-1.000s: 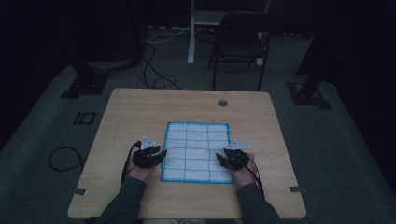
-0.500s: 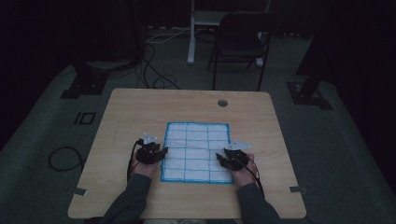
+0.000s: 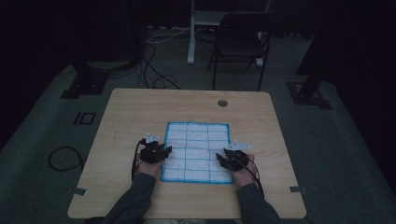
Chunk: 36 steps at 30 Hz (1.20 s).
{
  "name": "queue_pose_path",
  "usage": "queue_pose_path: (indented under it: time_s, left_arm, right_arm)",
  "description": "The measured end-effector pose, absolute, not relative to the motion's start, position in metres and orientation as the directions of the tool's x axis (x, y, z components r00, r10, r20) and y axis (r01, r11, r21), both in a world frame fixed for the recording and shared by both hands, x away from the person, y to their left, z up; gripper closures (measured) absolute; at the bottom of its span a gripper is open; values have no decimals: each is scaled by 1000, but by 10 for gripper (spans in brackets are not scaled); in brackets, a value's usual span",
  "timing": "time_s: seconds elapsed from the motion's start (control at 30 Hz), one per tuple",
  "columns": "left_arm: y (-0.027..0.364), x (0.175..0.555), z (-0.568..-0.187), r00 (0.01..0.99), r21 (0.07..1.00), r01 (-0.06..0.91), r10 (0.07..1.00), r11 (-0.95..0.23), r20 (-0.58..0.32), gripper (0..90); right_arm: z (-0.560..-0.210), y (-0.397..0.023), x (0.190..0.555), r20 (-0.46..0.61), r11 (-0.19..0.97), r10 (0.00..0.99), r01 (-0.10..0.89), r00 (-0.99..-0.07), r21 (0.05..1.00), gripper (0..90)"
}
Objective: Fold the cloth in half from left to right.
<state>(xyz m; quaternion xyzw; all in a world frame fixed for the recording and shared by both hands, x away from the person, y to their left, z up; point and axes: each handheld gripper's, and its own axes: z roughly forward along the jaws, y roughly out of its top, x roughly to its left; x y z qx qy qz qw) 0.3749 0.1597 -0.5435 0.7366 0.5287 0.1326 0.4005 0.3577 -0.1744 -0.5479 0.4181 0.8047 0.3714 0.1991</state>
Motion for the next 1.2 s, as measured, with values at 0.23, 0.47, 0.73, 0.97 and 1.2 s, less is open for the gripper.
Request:
queue_pose_path:
  time_s: [0.23,0.47,0.73,0.97,1.2]
  left_arm:
    - [160,376,-544,383,715,692,891,-101,-244,784]
    - [158,374,-544,386,718,686,894,-113,-228,875]
    - [163,375,-541,377,711,691,906,-135,-195,879]
    - [173,373,-541,367,715,687,912,-130,-186,881]
    - [180,371,-538,369,729,675,908,-115,-198,882]
  right_arm:
    - [-548,-174,357,-9,374,821,526,-571,764,547]
    - [-545,-177,357,-11,384,813,521,-582,762,518]
    - [-537,-184,357,-31,386,824,520,-566,762,529]
    - [-532,-189,355,-18,379,818,515,-576,769,523]
    - [-532,-194,352,-2,367,819,521,-573,771,534]
